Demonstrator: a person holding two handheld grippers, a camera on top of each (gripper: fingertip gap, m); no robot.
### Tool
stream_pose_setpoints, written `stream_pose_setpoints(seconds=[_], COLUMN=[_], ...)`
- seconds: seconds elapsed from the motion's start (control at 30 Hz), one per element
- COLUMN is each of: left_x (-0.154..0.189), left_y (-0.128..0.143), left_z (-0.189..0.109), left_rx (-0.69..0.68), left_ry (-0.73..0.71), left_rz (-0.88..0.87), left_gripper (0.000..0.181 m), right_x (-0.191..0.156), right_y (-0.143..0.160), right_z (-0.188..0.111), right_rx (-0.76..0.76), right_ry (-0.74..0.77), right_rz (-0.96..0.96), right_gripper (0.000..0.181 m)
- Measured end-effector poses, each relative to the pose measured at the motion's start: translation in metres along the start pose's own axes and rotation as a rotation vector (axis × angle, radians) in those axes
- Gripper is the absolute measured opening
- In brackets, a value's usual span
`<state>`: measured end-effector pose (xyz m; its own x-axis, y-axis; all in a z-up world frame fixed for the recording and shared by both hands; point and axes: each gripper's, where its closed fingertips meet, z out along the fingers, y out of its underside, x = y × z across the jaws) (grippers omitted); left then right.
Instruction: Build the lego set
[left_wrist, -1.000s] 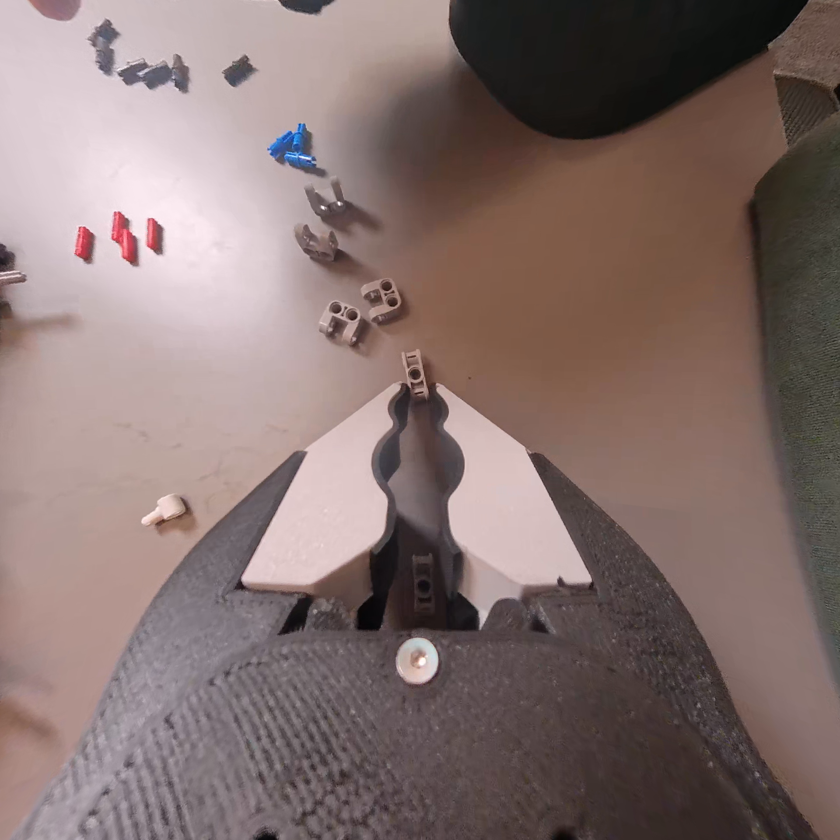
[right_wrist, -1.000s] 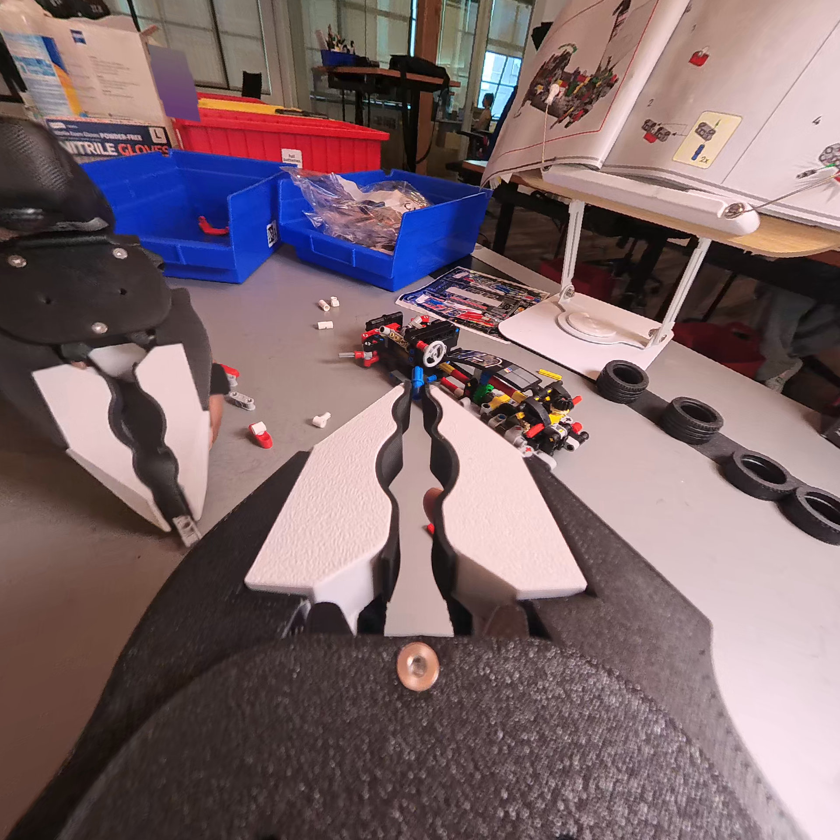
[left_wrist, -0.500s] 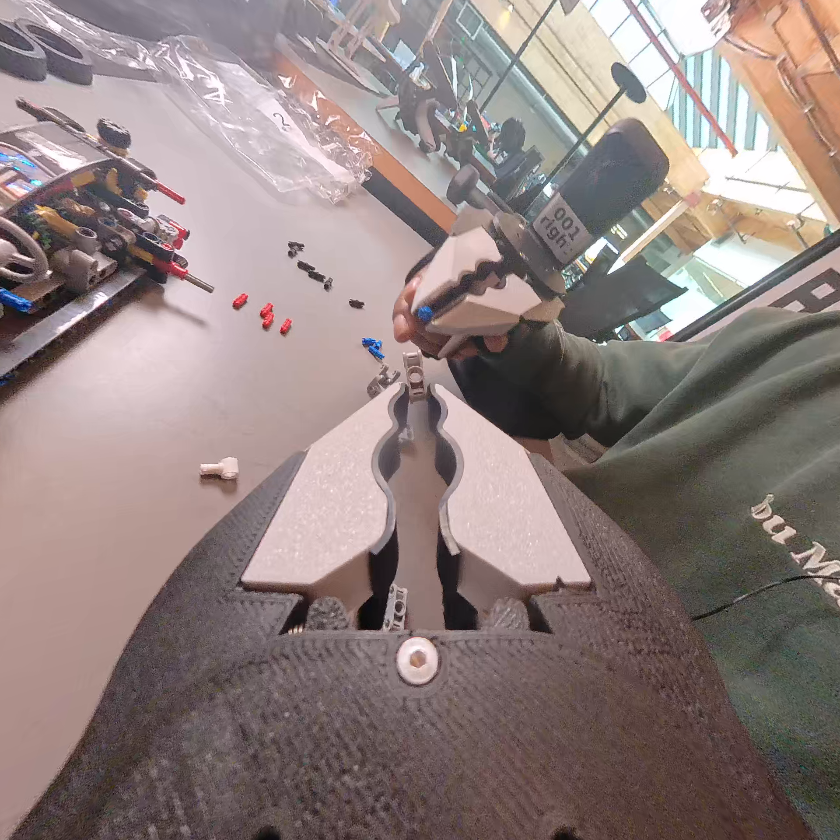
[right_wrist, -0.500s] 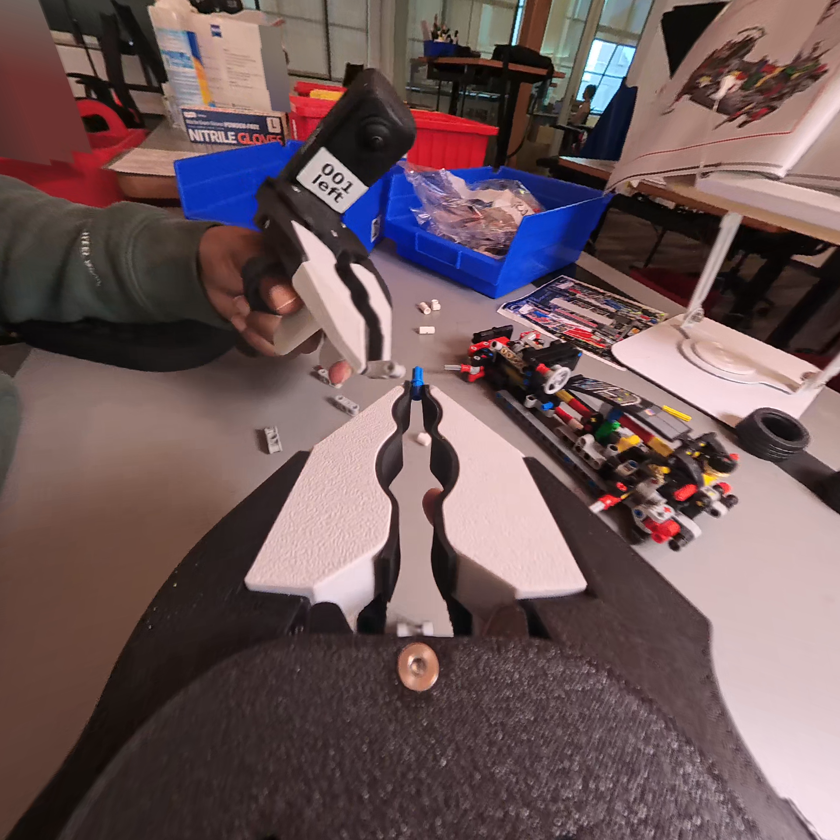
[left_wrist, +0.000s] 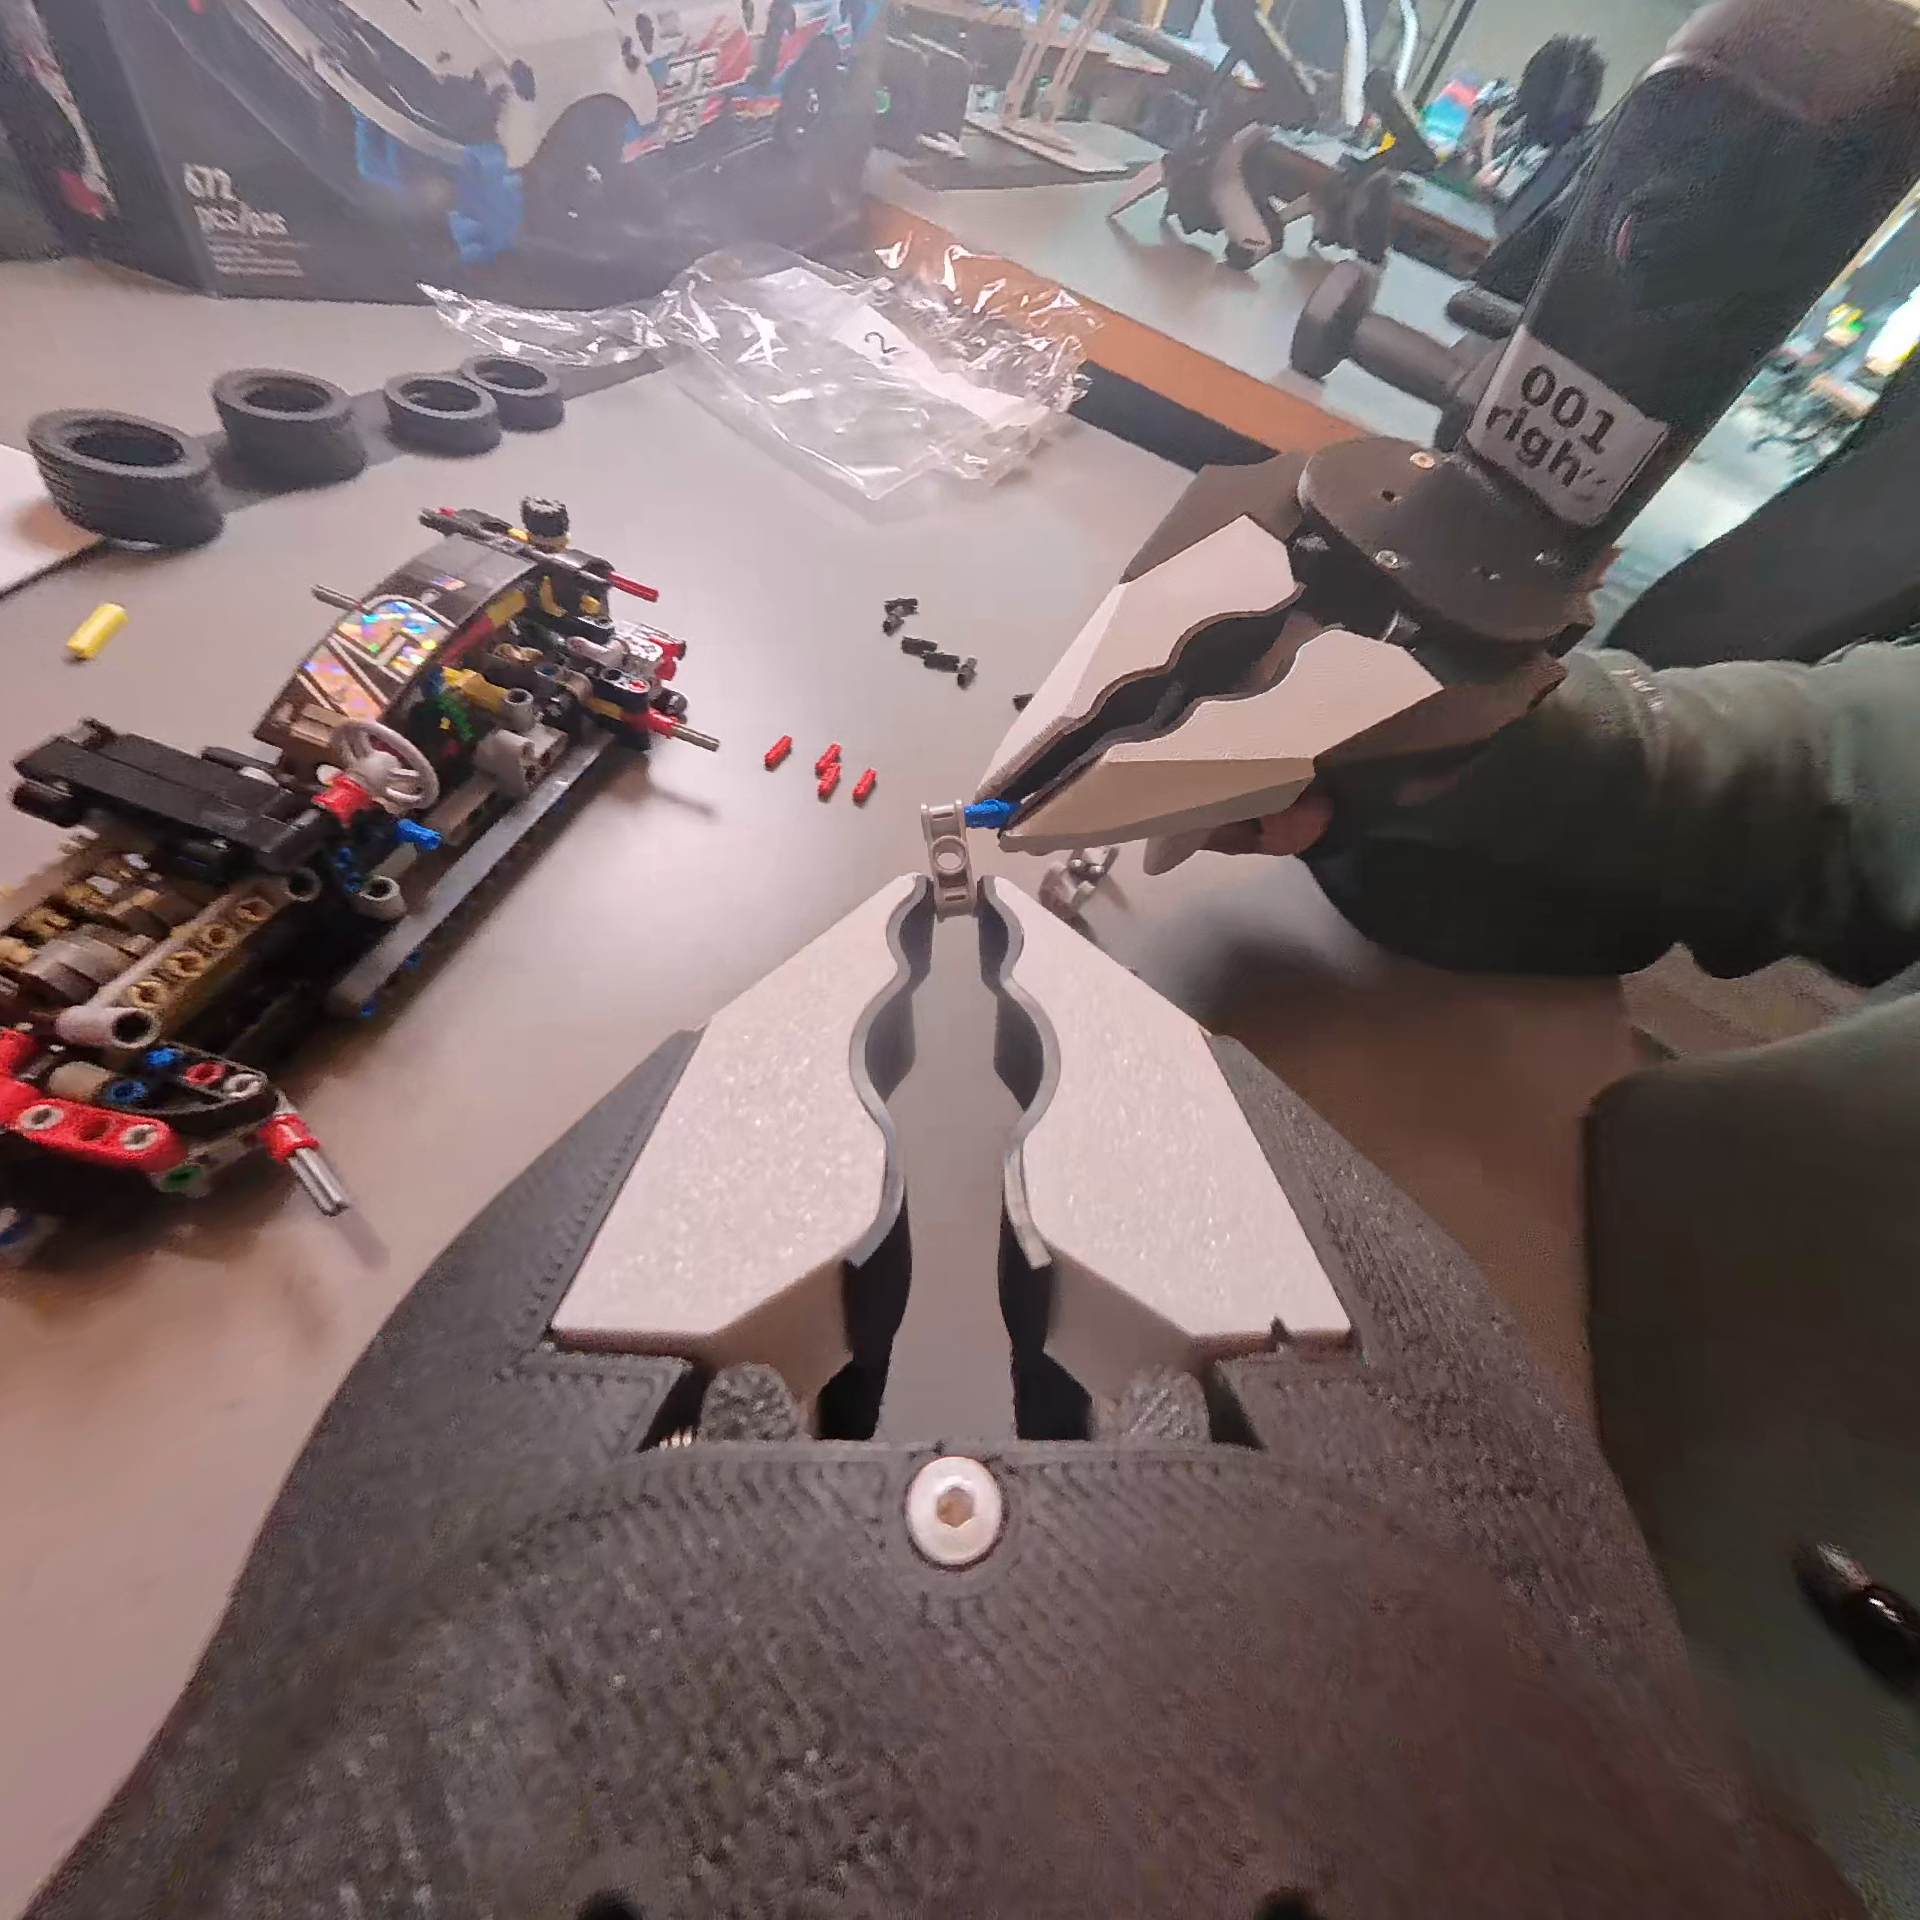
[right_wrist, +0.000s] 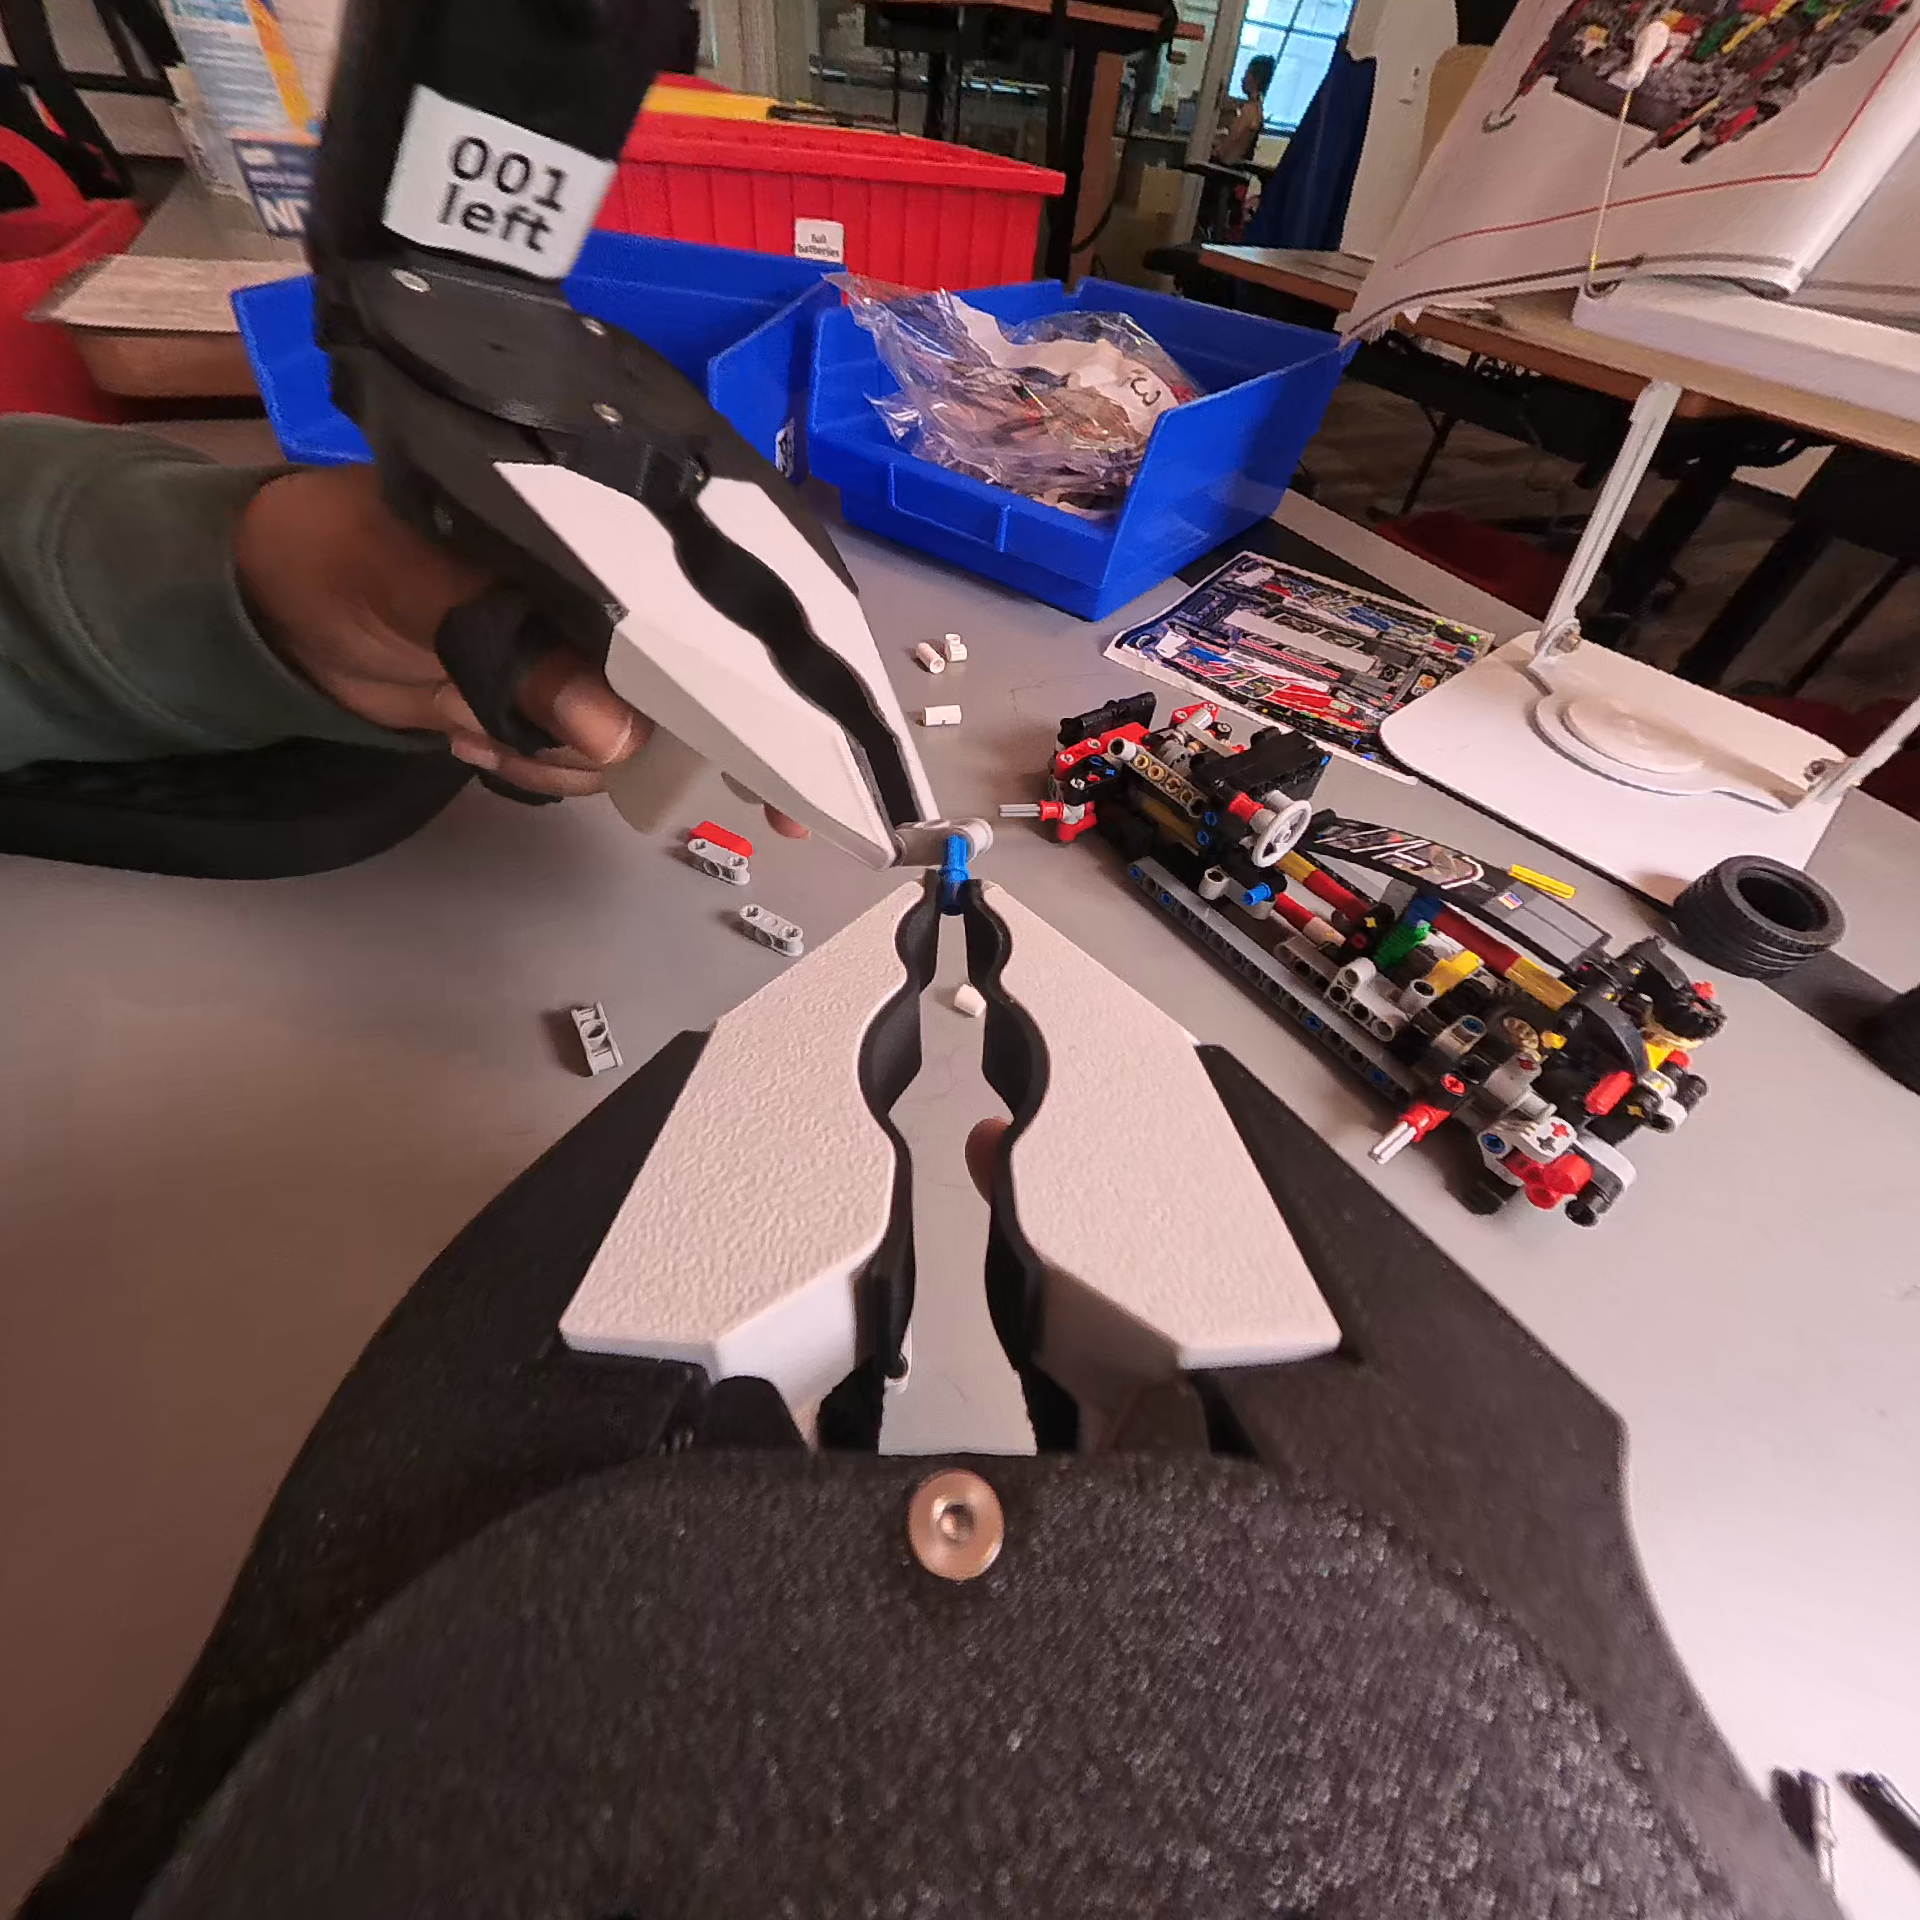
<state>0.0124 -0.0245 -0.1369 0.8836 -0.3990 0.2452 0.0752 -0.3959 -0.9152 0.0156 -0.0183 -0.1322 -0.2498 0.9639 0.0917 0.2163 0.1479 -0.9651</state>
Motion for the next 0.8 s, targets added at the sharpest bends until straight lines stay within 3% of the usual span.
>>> stream_pose_setpoints(seconds=[0.27,0.8], left_x=[-0.005,-0.010], left_y=[0.000,0.019], left_z=[0.000,0.009], left_rx=[-0.056,-0.243], left_ry=[-0.212,-0.400], left_rz=[0.310,0.747], left_gripper=[0.007,0.007], right_x=[0.004,0.002], right_y=[0.005,0.032], right_z=[0.005,0.010], right_rx=[-0.070,-0.271], right_ry=[0.074,0.134], right_rz=[0.051,0.120], right_gripper=[0.003,0.002])
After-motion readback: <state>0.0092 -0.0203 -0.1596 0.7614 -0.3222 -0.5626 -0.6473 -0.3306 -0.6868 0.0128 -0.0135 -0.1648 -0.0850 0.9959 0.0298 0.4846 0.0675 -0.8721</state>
